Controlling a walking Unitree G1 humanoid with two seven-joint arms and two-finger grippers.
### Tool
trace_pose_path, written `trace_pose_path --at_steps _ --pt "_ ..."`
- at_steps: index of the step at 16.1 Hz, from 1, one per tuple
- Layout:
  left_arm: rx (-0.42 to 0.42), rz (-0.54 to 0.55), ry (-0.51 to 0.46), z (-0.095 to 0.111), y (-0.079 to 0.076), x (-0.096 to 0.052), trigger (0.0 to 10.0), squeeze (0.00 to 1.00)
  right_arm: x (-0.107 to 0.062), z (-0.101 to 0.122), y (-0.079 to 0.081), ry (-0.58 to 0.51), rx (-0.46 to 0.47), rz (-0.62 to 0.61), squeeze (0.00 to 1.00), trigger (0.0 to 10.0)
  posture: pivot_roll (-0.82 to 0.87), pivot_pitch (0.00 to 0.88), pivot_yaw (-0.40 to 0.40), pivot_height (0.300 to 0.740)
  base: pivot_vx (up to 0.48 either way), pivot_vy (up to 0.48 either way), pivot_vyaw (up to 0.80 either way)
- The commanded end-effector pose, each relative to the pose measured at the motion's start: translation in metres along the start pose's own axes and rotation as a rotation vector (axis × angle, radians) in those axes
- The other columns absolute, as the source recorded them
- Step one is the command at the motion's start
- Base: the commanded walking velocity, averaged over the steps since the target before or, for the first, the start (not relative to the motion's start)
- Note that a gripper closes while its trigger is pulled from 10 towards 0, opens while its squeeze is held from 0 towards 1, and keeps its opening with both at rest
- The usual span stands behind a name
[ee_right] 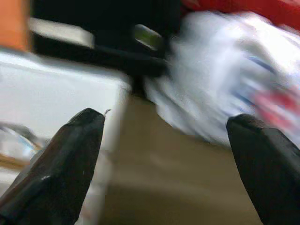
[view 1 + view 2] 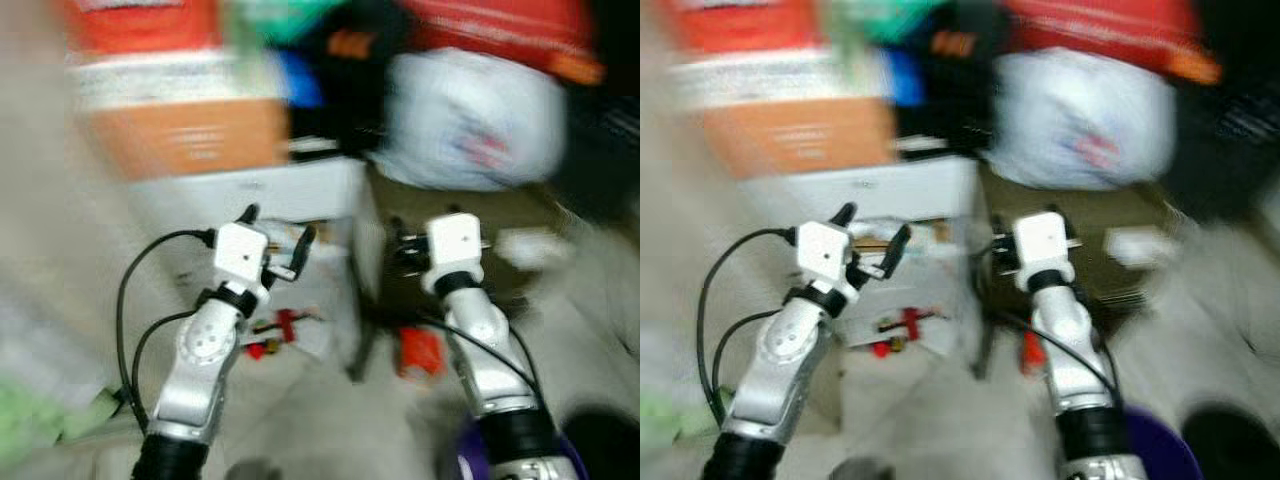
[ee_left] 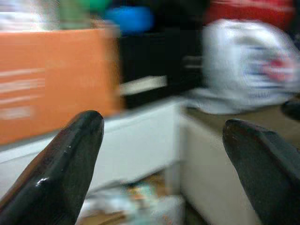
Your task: Clean up the room
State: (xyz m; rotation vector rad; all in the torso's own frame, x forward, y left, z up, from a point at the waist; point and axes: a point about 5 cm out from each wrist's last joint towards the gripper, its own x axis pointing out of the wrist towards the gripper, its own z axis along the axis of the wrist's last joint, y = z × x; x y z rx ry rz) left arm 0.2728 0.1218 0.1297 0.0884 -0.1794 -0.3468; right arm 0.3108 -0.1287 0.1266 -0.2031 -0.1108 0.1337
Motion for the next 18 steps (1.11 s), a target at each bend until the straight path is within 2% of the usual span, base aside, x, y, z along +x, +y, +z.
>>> trace_pose_path --at_steps 1,7,13,16,18 --pt "-0.007 -0.004 0.013 -0.001 0.000 0.002 10.0 0.00 -0.004 0.000 0.001 -0.009 -0.002 0.005 0.00 10.0 -0.03 0.028 -0.005 0.740 0.307 0.000 0.00" --pt "0.002 0.010 0.029 -0.003 0.002 0.001 10.0 0.00 -0.003 -0.001 0.002 -0.011 0.002 -0.001 0.00 10.0 -0.03 0.028 -0.002 0.740 0.051 0.000 0.00" --pt "0.060 0.086 0.085 -0.011 0.021 -0.018 10.0 0.00 -0.005 0.001 0.001 -0.026 -0.013 0.001 0.00 10.0 -0.02 0.020 -0.001 0.740 0.000 0.000 0.00" --pt "0.069 0.104 0.084 -0.010 0.024 -0.025 10.0 0.00 -0.012 0.001 0.001 -0.026 -0.025 0.010 0.00 10.0 -0.02 0.010 -0.006 0.740 0.000 0.000 0.69" --pt "0.064 0.091 0.069 -0.003 0.021 -0.030 10.0 0.00 -0.018 0.001 -0.004 -0.022 -0.034 0.004 0.00 10.0 -0.02 0.006 -0.008 0.740 0.000 0.000 0.70"
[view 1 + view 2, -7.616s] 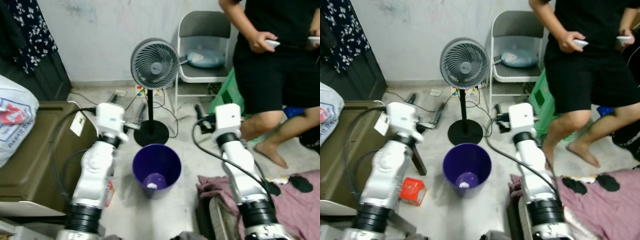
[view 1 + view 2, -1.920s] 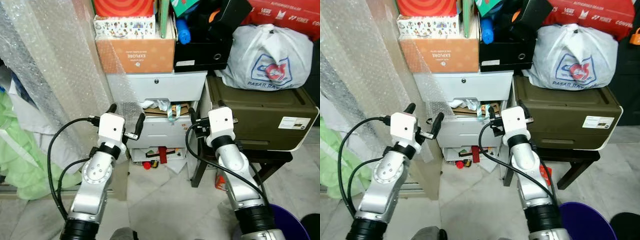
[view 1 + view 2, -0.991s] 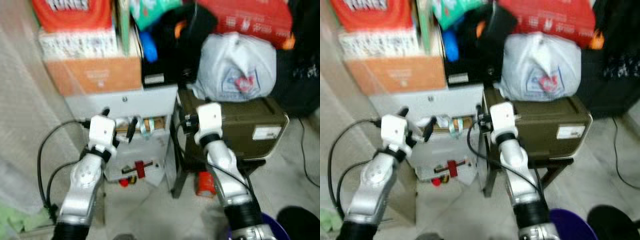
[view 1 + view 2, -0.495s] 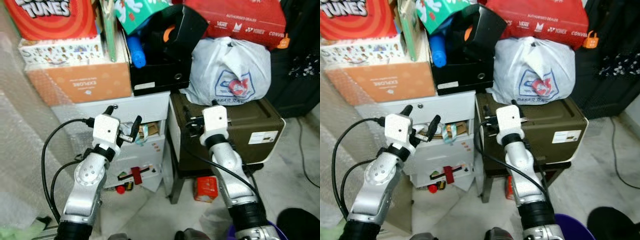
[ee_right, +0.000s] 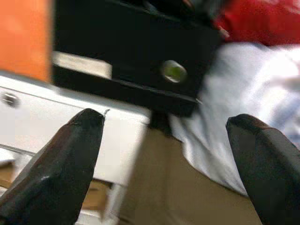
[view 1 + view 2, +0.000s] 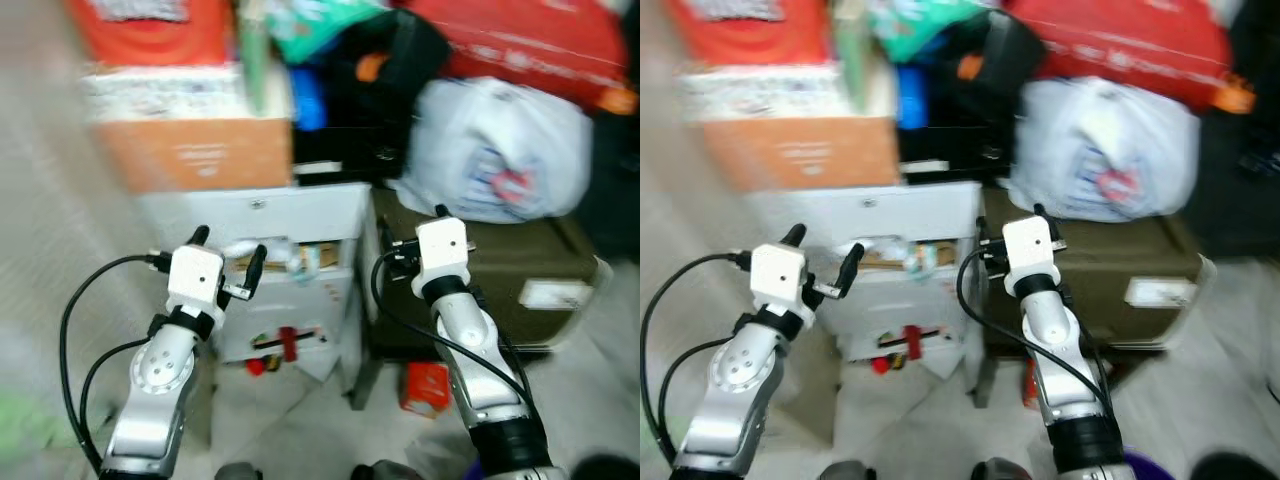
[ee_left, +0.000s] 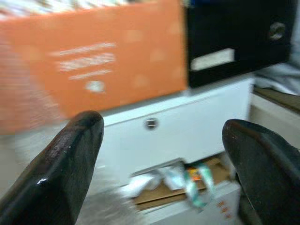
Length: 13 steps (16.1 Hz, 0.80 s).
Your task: Clean up the room
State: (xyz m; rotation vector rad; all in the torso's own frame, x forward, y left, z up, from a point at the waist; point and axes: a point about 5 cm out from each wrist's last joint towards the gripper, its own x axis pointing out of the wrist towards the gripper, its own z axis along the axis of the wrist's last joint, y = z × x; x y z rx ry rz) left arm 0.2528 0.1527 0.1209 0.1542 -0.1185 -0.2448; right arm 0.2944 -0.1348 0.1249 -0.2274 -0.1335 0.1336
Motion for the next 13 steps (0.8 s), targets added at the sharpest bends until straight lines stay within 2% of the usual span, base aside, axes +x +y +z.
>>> trace_pose_path --at_steps 1,4,8,9,13 --pt "0.005 -0.009 -0.009 0.005 -0.001 -0.002 10.0 0.00 -0.004 0.001 -0.004 0.005 -0.016 -0.001 0.00 10.0 -0.02 0.000 -0.010 0.740 0.000 0.000 0.43" --pt "0.010 -0.003 0.010 0.002 0.001 -0.010 10.0 0.00 -0.022 -0.006 -0.013 0.038 -0.036 -0.014 0.00 10.0 -0.02 0.000 -0.009 0.740 0.000 0.000 0.00" --pt "0.036 0.011 0.040 -0.002 0.006 -0.021 10.0 0.00 -0.026 -0.011 -0.021 0.066 -0.050 -0.022 0.00 10.0 -0.02 0.000 -0.008 0.740 0.000 0.000 0.00" --pt "0.040 0.038 0.079 -0.010 0.013 -0.032 10.0 0.00 -0.026 -0.012 -0.021 0.073 -0.061 -0.024 0.00 10.0 0.00 0.000 -0.009 0.740 0.000 0.000 0.00" --pt "0.071 0.190 0.230 -0.037 0.040 -0.078 10.0 0.00 -0.037 -0.034 -0.043 0.162 -0.144 -0.115 0.00 10.0 0.01 0.002 -0.010 0.740 0.000 0.000 0.00"
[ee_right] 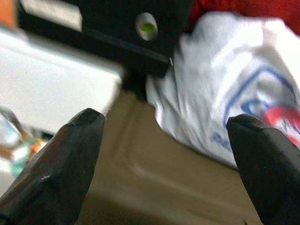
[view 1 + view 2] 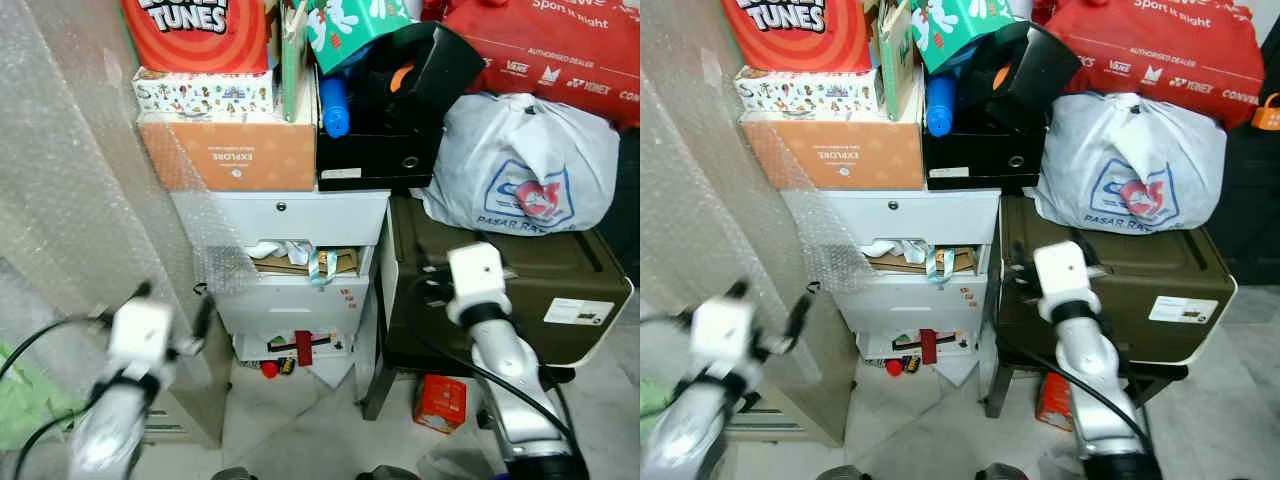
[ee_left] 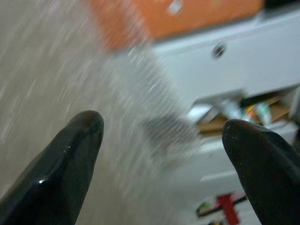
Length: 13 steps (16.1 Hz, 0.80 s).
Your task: Clean up the room
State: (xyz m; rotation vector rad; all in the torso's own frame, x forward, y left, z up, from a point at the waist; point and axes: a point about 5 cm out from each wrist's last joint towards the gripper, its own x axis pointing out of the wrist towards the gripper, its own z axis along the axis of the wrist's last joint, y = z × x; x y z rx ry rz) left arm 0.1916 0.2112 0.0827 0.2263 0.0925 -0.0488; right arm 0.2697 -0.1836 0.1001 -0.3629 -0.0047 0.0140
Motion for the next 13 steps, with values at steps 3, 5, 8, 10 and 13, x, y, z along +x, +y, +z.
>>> trace_pose_path --at_steps 3,5,8,10,13 --pt "0.006 0.187 0.179 -0.039 0.031 -0.028 10.0 0.00 -0.020 -0.048 -0.032 0.181 -0.098 -0.185 0.00 10.0 0.02 0.012 -0.009 0.740 0.000 0.000 0.00" --pt "0.015 0.294 0.291 -0.062 0.047 -0.046 10.0 0.00 -0.036 -0.073 -0.044 0.285 -0.122 -0.257 0.00 10.0 0.02 0.020 -0.008 0.740 0.000 0.000 0.00" --pt "0.041 0.343 0.431 -0.095 0.064 -0.070 10.0 0.00 -0.068 -0.111 -0.051 0.436 -0.195 -0.295 0.00 10.0 0.02 0.021 -0.009 0.740 0.000 0.000 0.00" --pt "0.060 0.347 0.493 -0.111 0.066 -0.081 10.0 0.00 -0.085 -0.131 -0.051 0.517 -0.226 -0.301 0.00 10.0 0.02 0.018 -0.009 0.740 0.000 0.000 0.00" --pt "0.049 0.306 0.509 -0.122 0.057 -0.084 10.0 0.00 -0.101 -0.149 -0.048 0.576 -0.255 -0.264 0.00 10.0 0.02 0.016 -0.007 0.740 0.000 0.000 0.00"
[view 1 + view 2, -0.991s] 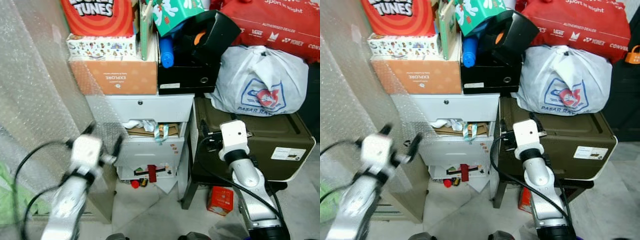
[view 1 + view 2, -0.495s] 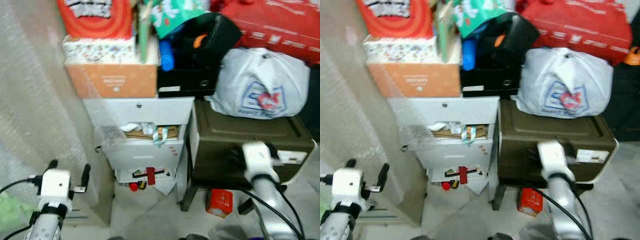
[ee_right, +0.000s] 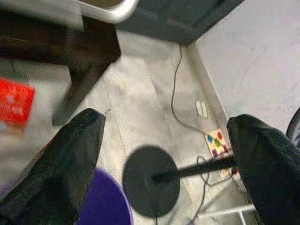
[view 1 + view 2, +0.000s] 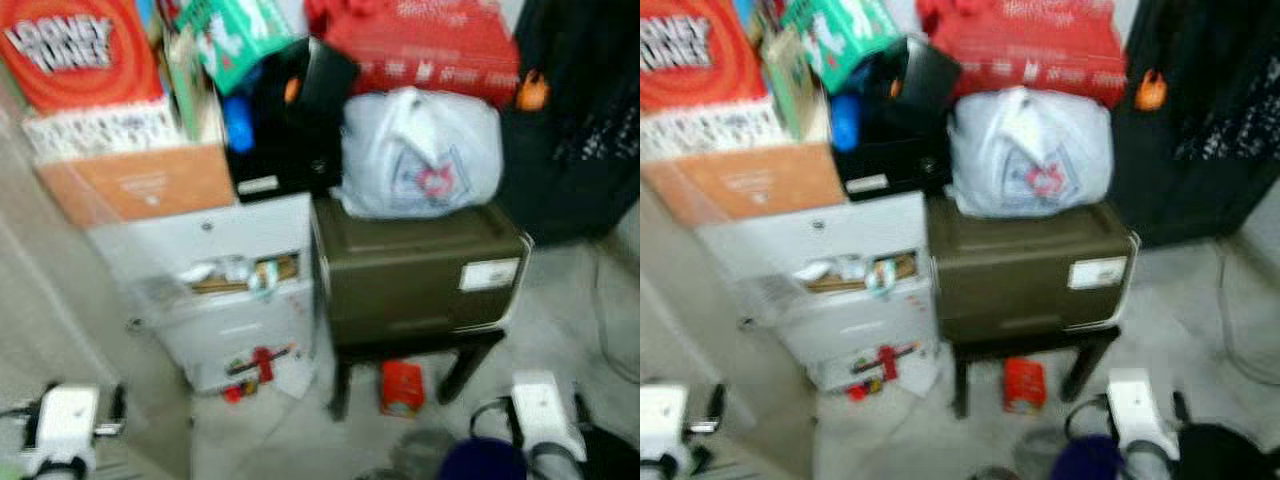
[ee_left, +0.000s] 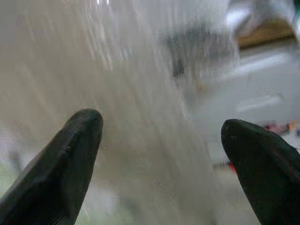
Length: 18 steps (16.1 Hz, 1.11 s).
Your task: Clean up the room
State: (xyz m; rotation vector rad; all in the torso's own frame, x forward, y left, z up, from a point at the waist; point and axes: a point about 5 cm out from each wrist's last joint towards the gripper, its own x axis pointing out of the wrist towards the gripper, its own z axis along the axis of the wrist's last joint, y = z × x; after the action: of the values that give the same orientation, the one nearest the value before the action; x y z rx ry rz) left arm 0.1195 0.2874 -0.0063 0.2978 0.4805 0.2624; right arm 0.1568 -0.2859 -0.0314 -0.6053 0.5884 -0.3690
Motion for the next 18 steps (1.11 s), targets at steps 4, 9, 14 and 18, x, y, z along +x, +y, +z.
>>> trace_pose_path --at_steps 4,9,14,18 --pt "0.001 0.125 -0.082 0.021 0.023 0.020 10.0 0.00 0.018 0.040 -0.003 -0.162 0.061 0.006 0.00 10.0 0.02 0.017 -0.007 0.740 0.000 0.000 0.00" --pt "-0.033 0.092 -0.423 0.125 0.013 0.052 10.0 0.00 0.027 0.139 -0.003 -0.471 0.182 -0.016 0.00 10.0 0.01 0.009 0.005 0.740 0.000 0.000 0.00" --pt "-0.112 -0.202 -0.621 0.191 -0.053 0.036 10.0 0.00 0.015 0.174 0.000 -0.583 0.230 0.004 0.00 10.0 0.00 0.003 0.018 0.740 0.000 0.000 0.00" --pt "-0.030 -0.131 -0.498 0.163 -0.046 0.026 10.0 0.00 0.003 0.162 0.005 -0.560 0.221 0.073 0.00 10.0 0.01 0.000 0.016 0.740 0.000 0.000 0.00"
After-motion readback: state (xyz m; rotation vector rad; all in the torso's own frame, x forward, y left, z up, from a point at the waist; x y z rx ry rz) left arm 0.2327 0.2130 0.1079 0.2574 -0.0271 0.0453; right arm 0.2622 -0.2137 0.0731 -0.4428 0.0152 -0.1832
